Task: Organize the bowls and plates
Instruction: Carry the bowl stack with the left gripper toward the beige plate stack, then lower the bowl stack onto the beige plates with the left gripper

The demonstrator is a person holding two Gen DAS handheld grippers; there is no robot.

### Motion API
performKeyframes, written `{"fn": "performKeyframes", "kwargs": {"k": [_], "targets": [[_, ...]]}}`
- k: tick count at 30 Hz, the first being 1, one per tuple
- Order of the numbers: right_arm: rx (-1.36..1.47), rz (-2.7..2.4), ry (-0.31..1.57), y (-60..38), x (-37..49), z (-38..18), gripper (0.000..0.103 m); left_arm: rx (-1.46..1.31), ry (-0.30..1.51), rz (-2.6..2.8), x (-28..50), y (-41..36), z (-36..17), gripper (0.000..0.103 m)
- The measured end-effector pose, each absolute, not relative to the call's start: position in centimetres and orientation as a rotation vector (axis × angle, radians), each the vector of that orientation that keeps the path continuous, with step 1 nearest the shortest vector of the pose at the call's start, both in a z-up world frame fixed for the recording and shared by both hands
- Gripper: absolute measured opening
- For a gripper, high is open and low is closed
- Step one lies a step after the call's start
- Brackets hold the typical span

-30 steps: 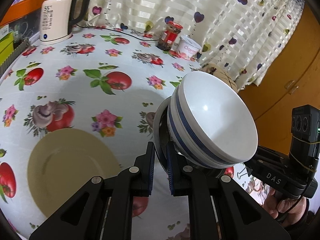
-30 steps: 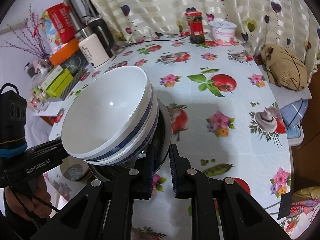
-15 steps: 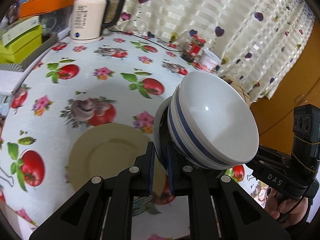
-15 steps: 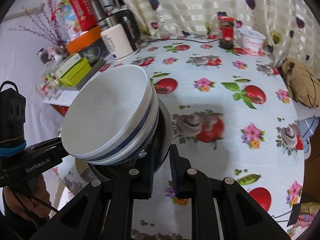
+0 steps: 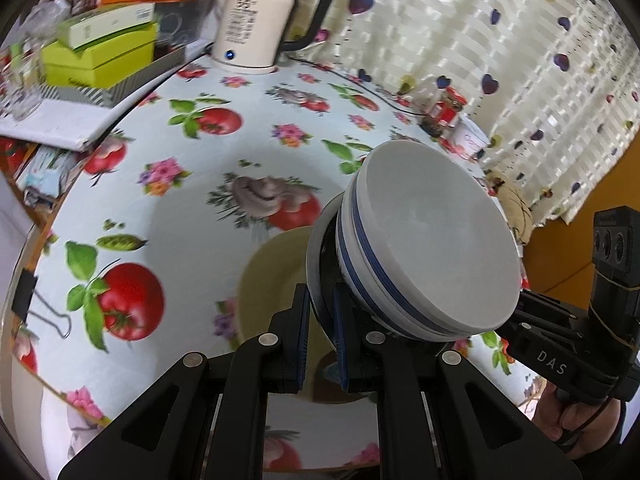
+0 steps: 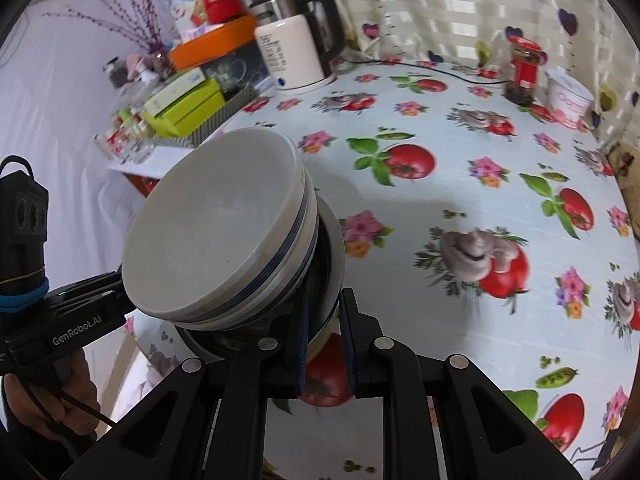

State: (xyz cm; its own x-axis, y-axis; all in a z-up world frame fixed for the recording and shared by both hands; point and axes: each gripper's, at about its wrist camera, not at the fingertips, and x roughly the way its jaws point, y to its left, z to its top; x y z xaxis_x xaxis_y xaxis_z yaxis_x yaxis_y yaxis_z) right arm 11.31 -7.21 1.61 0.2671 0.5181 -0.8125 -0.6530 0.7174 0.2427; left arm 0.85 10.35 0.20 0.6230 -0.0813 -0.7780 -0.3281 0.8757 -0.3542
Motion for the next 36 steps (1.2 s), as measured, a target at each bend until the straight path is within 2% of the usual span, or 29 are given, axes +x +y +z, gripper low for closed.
{"fn": "performKeyframes", "kwargs": {"k": [19,36], "targets": [[-0.195,0.811,1.119,-4.6,11.2,-1.2,0.015,-0.535,0.945,0.174,0.3,11.6,-2.1,0.012],[-0.216,0.826,1.099,-4.2,11.4,-1.1,0.017,-0.542,0.925,0.171,0.2,12.1,-2.6,0.013]]}}
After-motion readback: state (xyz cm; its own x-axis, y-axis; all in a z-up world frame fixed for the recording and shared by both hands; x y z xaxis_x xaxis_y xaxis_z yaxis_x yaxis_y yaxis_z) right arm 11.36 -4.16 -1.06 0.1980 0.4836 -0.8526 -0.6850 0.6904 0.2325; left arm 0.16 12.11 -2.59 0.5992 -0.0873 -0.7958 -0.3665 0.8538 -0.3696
